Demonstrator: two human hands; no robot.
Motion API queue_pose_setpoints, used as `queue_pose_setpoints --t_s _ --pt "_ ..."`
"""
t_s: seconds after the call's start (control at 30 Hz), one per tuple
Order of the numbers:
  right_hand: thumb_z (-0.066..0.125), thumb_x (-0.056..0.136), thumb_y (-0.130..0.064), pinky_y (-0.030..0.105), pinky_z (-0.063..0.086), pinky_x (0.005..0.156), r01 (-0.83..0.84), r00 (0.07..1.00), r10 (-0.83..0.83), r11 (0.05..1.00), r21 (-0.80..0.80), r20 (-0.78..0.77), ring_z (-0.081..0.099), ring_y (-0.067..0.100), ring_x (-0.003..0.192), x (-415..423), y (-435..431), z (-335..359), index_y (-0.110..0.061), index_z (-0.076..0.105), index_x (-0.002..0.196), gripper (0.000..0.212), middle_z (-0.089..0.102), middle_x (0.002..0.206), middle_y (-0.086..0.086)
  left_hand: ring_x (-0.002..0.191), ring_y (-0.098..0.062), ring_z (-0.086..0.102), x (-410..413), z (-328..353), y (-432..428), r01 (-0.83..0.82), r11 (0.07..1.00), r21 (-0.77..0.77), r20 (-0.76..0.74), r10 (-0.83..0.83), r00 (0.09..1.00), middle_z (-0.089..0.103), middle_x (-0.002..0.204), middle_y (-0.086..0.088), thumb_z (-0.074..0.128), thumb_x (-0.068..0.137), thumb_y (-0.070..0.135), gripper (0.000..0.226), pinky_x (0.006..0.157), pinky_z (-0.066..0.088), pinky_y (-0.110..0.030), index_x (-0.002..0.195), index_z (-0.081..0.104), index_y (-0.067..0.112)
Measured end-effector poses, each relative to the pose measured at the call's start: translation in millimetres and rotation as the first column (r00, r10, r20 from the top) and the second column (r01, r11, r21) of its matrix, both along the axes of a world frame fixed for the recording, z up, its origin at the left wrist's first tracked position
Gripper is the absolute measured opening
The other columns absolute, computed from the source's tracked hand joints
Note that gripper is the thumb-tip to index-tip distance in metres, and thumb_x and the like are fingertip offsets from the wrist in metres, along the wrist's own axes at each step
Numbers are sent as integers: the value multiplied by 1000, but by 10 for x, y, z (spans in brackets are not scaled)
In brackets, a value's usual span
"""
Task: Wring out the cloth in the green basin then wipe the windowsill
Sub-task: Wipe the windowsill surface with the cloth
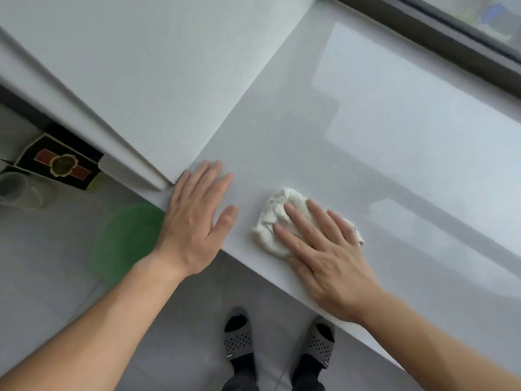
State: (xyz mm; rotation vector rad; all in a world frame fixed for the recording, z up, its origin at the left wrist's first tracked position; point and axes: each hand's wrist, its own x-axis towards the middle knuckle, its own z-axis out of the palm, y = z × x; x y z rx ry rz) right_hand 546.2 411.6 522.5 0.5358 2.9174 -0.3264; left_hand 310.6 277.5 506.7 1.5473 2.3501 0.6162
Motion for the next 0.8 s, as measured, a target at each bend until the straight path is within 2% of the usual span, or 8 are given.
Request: queue_pose_setpoints --t_s 0.17,0.27,0.33,0.43,0.5,0.57,0.67,0.8 --pt "23 105 -49 43 -1 121 135 991 -136 990 -33 -15 -2 24 155 -444 -120 -6 -45 21 155 50 5 167 -14 150 -13 22 32 39 51 -166 978 128 180 142 973 38 157 -1 22 99 53 65 121 15 -47 145 46 14" --pt "19 106 -50 43 -4 122 65 996 -67 996 -56 -50 -7 24 154 -771 -227 -26 -45 15 156 51 2 167 -13 147 -14 27 39 54 84 -218 966 140 248 179 952 44 153 -1 23 99 53 65 120 19 -44 142 49 13" --pt "23 106 -48 45 2 122 -5 998 3 1000 -22 -63 -2 26 155 -527 -230 -40 -43 18 157 51 6 168 -11 147 -18 29 46 42 84 -204 973 109 188 181 965 45 152 -5 24 99 53 64 120 19 -46 139 52 12" --pt "29 106 -45 47 11 122 -73 996 72 997 -16 -52 5 26 155 87 -304 -17 -41 22 156 51 12 167 -10 143 -30 33 157 33 186 -196 980 29 -33 197 980 46 148 -13 30 96 50 58 118 16 -54 131 55 12" --pt "29 105 -46 47 11 122 -75 996 74 997 -7 -40 4 23 155 294 -80 -26 -43 21 156 51 11 167 -12 144 -30 31 279 67 323 -201 979 19 -46 202 978 44 149 -13 35 93 49 54 119 9 -56 129 55 15" --pt "29 104 -47 47 7 122 144 989 -143 990 10 -45 0 20 155 222 314 -56 -46 20 155 52 7 167 -14 147 -27 26 368 91 498 -176 984 24 -2 176 984 40 152 -11 36 92 48 52 121 5 -53 130 54 16" --pt "27 101 -47 44 0 123 542 840 -542 840 -17 -37 -3 21 154 -35 532 -51 -46 18 155 54 3 168 -13 149 -24 22 397 110 766 -151 988 35 63 149 987 36 155 -9 33 94 49 54 123 3 -46 134 51 18" --pt "39 99 -41 50 7 122 401 915 -399 916 7 -63 -2 26 155 167 -259 -51 -40 24 156 59 7 167 -9 148 -24 25 383 139 1106 -124 990 62 111 117 987 38 155 -10 30 93 49 57 123 4 -43 136 51 17"
